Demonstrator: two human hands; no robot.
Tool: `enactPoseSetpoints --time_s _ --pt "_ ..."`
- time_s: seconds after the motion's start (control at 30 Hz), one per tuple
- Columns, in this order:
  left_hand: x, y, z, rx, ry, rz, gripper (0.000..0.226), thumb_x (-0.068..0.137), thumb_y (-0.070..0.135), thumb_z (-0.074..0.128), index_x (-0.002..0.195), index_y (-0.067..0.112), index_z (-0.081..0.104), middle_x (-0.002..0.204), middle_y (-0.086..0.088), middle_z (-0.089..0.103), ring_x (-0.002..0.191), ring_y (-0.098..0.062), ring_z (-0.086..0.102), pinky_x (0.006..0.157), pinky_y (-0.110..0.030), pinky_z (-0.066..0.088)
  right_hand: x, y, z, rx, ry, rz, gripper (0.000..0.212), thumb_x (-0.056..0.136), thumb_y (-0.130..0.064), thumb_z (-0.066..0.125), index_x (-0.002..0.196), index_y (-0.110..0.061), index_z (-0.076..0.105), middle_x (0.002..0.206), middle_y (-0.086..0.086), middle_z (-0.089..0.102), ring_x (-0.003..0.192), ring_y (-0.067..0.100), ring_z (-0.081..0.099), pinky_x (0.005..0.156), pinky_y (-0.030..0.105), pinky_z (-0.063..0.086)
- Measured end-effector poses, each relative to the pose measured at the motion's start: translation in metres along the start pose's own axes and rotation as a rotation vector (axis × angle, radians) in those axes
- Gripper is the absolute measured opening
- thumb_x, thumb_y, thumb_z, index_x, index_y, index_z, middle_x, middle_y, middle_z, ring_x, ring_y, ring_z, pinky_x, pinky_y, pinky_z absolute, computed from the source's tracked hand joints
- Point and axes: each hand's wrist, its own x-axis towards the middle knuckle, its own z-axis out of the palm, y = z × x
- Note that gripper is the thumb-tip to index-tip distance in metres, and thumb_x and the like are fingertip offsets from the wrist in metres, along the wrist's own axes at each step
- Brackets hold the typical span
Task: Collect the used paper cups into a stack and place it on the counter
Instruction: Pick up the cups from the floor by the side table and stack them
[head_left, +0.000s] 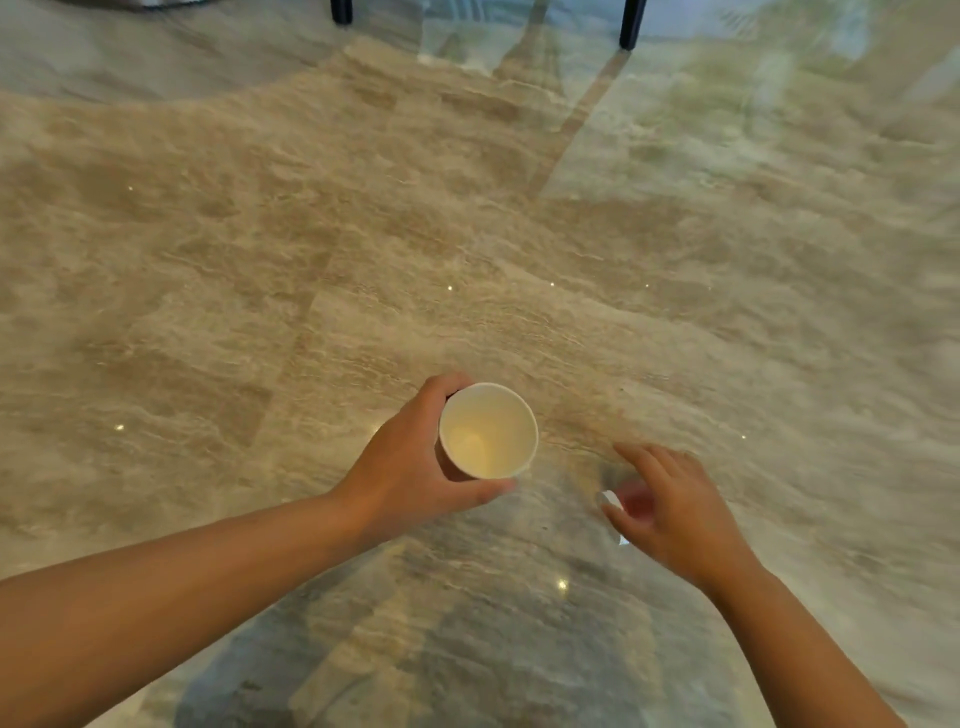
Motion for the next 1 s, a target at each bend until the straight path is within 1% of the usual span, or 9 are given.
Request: enactPoseSetpoints --time_s 0.1,0.17,0.3,0.43,0.67,0.8,0.9,1.0 --pt "0.001 0.001 0.004 -0.010 -0.005 0.006 0.072 0.055 0.052 0.081 0.107 0.059 0.031 0.112 0.031 0.045 0.103 0.015 0.043 0.071 -0.004 0.038 -0.007 0.019 0.001 -0.034 -0.032 0.006 0.070 0.073 -0.049 0.067 0.133 -0.023 0.041 0.135 -0.002 0.048 0.130 0.019 0.035 0.111 0.042 0.015" --pt "0.002 0.004 0.006 -0.012 -0.001 0.016 0.072 0.056 0.050 0.082 0.107 0.057 0.031 0.111 0.031 0.045 0.102 0.017 0.043 0.070 -0.002 0.038 -0.011 0.026 0.002 -0.053 -0.058 0.011 0.074 0.071 -0.049 0.068 0.134 -0.026 0.038 0.137 -0.004 0.045 0.133 0.019 0.030 0.111 0.042 0.013" --pt "0.006 0.009 0.013 -0.028 0.000 0.055 0.072 0.057 0.043 0.084 0.107 0.054 0.033 0.109 0.031 0.045 0.102 0.020 0.042 0.073 0.003 0.035 -0.015 0.035 0.006 -0.066 -0.087 -0.005 0.075 0.069 -0.050 0.070 0.134 -0.028 0.038 0.137 -0.006 0.044 0.134 0.020 0.027 0.112 0.047 0.015" --pt "0.006 0.008 0.016 -0.001 -0.017 0.082 0.074 0.056 0.046 0.084 0.107 0.058 0.032 0.108 0.037 0.043 0.101 0.022 0.041 0.073 0.004 0.033 -0.018 0.041 0.011 -0.086 -0.084 0.009 0.073 0.072 -0.046 0.069 0.134 -0.027 0.038 0.139 -0.006 0.042 0.136 0.020 0.026 0.112 0.048 0.015" --pt "0.007 0.002 0.016 -0.013 0.003 0.065 0.071 0.058 0.045 0.083 0.106 0.057 0.032 0.108 0.032 0.044 0.100 0.021 0.040 0.070 0.005 0.034 -0.022 0.048 0.017 -0.072 -0.022 0.005 0.068 0.067 -0.033 0.077 0.128 -0.019 0.049 0.130 0.002 0.053 0.130 0.028 0.038 0.105 0.051 0.029" --pt "0.007 0.000 0.016 -0.017 0.004 0.072 0.072 0.058 0.046 0.083 0.106 0.057 0.032 0.107 0.031 0.045 0.101 0.020 0.040 0.073 0.004 0.034 -0.019 0.047 0.018 -0.095 -0.008 -0.018 0.065 0.062 -0.032 0.080 0.119 -0.014 0.056 0.118 0.004 0.061 0.119 0.031 0.049 0.096 0.046 0.036" --pt "0.006 -0.003 0.014 -0.021 0.011 0.069 0.073 0.057 0.049 0.082 0.107 0.061 0.030 0.108 0.033 0.044 0.103 0.019 0.040 0.074 0.004 0.034 -0.013 0.043 0.017 -0.132 -0.028 -0.042 0.060 0.063 -0.037 0.077 0.116 -0.016 0.057 0.110 0.001 0.062 0.106 0.025 0.055 0.092 0.037 0.036" --pt "0.002 -0.008 0.007 -0.016 0.033 0.061 0.074 0.056 0.051 0.082 0.108 0.062 0.030 0.108 0.038 0.043 0.103 0.020 0.040 0.074 0.004 0.034 -0.007 0.035 0.015 -0.124 -0.059 -0.041 0.058 0.065 -0.041 0.074 0.116 -0.019 0.056 0.109 -0.002 0.061 0.100 0.019 0.055 0.089 0.030 0.035"
